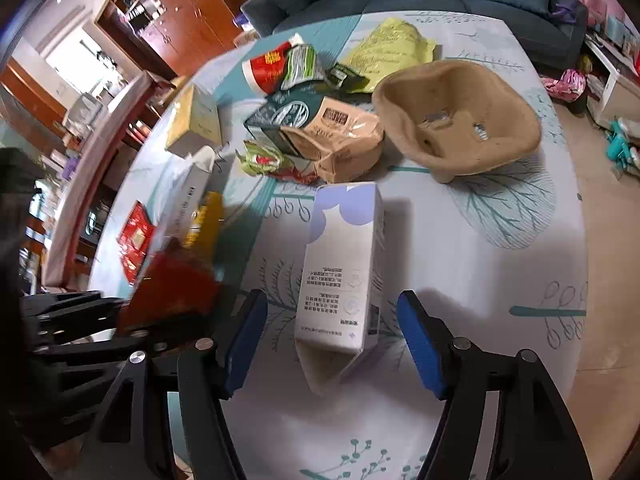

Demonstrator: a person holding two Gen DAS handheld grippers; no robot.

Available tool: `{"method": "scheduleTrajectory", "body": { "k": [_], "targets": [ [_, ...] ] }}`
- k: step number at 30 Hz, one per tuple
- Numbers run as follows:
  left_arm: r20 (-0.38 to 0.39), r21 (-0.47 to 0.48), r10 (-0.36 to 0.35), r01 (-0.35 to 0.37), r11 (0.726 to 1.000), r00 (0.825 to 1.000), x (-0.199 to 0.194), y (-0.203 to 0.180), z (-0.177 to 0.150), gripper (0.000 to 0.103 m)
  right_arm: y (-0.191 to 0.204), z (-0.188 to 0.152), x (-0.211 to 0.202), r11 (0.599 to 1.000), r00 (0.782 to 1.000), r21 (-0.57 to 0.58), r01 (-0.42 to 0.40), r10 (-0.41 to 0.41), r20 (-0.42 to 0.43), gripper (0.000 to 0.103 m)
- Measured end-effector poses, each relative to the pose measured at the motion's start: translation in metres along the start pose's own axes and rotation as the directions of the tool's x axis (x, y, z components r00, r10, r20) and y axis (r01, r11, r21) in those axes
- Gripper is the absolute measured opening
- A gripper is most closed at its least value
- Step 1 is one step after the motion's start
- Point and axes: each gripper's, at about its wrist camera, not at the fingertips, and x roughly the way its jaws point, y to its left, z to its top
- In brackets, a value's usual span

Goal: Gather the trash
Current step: 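Grasp the red snack bag with the left gripper while the right grasps the white box, then carry the red bag and white box down over the trash bin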

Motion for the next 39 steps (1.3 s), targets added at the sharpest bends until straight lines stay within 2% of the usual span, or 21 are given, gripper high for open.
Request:
{"method": "scheduleTrajectory", "body": {
  "k": [1,2,3,7,12,21,26,31,39],
  "targets": [
    [0.004,-0.007,-0.014,0.014,1.0,1.0,-0.004,0.003,-0.005,0.02,0.002,-0.001,0.003,1.0,1.0,-0.003,0.008,-0.008,-0.007,0.06],
    [0.008,-0.012,-0.028,0.029,1.0,1.0,-0.007,0.007,-0.005,0.02,0.003,-0.002,0.006,1.0,1.0,-0.008,0.018,-0.018,-0.013,0.049],
    [0.015,-0.017,-0.042,0.043,0.999,0.999,-0.011,0.01,-0.008,0.02,0.005,-0.003,0.006,0.999,0.999,-0.02,0.049,-0.049,0.001,0.044],
    [0.036,-0.047,-0.098,0.099,0.994,0.995,-0.023,0.021,-0.017,0.019,0.008,-0.006,0.004,0.999,0.999,-0.011,0.04,-0.04,0.01,0.037],
    [0.065,-0.046,-0.135,0.138,0.989,0.989,-0.043,0.032,-0.024,0.019,0.012,-0.015,-0.013,1.0,0.999,0.02,0.014,-0.015,0.04,0.036],
    [0.085,-0.013,-0.143,0.145,0.989,0.986,-0.064,0.046,-0.046,0.019,0.026,-0.041,-0.042,0.998,0.997,0.059,-0.021,0.017,0.07,0.035],
    [0.104,-0.007,-0.158,0.16,0.987,0.982,-0.075,0.059,-0.061,0.019,0.041,-0.062,-0.053,0.998,0.997,0.062,-0.012,0.008,0.073,0.035],
    [0.131,0.039,-0.176,0.173,0.984,0.976,-0.093,0.075,-0.079,0.019,0.069,-0.089,-0.075,0.997,0.994,0.082,0.007,-0.016,0.109,0.035],
    [0.169,0.169,-0.184,0.155,0.973,0.968,-0.13,0.114,-0.128,0.019,0.141,-0.154,-0.11,0.983,0.974,0.177,0.038,-0.076,0.213,0.035]
  ]
}}
